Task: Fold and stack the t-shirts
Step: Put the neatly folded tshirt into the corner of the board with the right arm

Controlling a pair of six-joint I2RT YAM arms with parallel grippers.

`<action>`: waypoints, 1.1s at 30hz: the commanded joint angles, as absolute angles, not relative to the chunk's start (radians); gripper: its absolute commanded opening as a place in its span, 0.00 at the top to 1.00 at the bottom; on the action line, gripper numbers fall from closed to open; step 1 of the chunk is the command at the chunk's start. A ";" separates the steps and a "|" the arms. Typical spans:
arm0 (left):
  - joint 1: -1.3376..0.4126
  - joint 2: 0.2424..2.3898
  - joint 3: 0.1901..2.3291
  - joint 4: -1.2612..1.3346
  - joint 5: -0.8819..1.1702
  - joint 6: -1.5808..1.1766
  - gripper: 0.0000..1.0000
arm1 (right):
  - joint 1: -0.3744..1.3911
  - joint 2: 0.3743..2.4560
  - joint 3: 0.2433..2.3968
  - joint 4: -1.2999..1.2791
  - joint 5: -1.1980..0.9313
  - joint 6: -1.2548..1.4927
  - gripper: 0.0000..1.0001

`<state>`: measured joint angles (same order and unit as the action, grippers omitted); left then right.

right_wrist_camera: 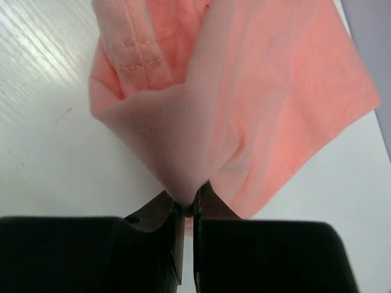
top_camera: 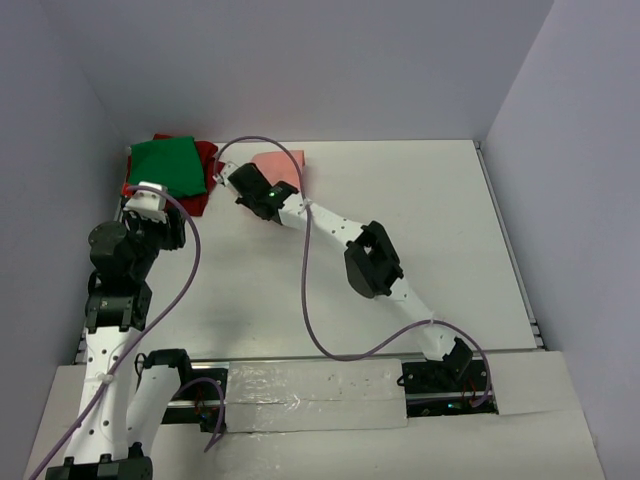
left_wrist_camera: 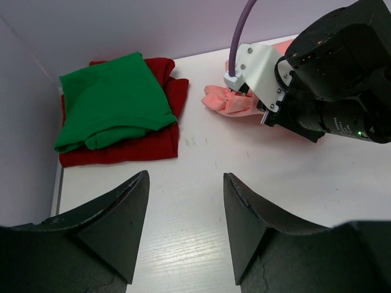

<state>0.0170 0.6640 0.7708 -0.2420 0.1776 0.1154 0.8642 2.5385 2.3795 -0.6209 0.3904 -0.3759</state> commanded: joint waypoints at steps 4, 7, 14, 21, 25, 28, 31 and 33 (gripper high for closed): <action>0.025 0.667 0.808 -0.207 0.149 0.100 0.39 | 0.922 2.586 2.456 -0.491 0.391 -0.425 1.00; 0.026 0.661 0.798 -0.204 0.152 0.097 0.39 | 0.923 2.580 2.441 -0.404 0.382 -0.413 1.00; 0.034 0.644 0.790 -0.212 0.167 0.103 0.39 | 0.930 2.568 2.447 -0.267 0.348 -0.411 1.00; 0.038 0.643 0.787 -0.213 0.183 0.103 0.39 | 0.943 2.574 2.349 -0.302 0.331 -0.416 0.42; 0.038 0.653 0.795 -0.228 0.210 0.109 0.38 | 0.956 2.516 2.243 -0.328 0.308 -0.413 0.14; 0.038 0.675 0.804 -0.253 0.276 0.121 0.38 | 0.959 2.462 2.177 -0.399 0.262 -0.391 0.10; 0.038 0.724 0.824 -0.302 0.392 0.141 0.37 | 0.954 2.361 2.064 -0.399 0.299 -0.341 0.10; 0.037 0.768 0.827 -0.325 0.490 0.184 0.37 | 0.947 2.248 1.942 -0.338 0.344 -0.337 0.09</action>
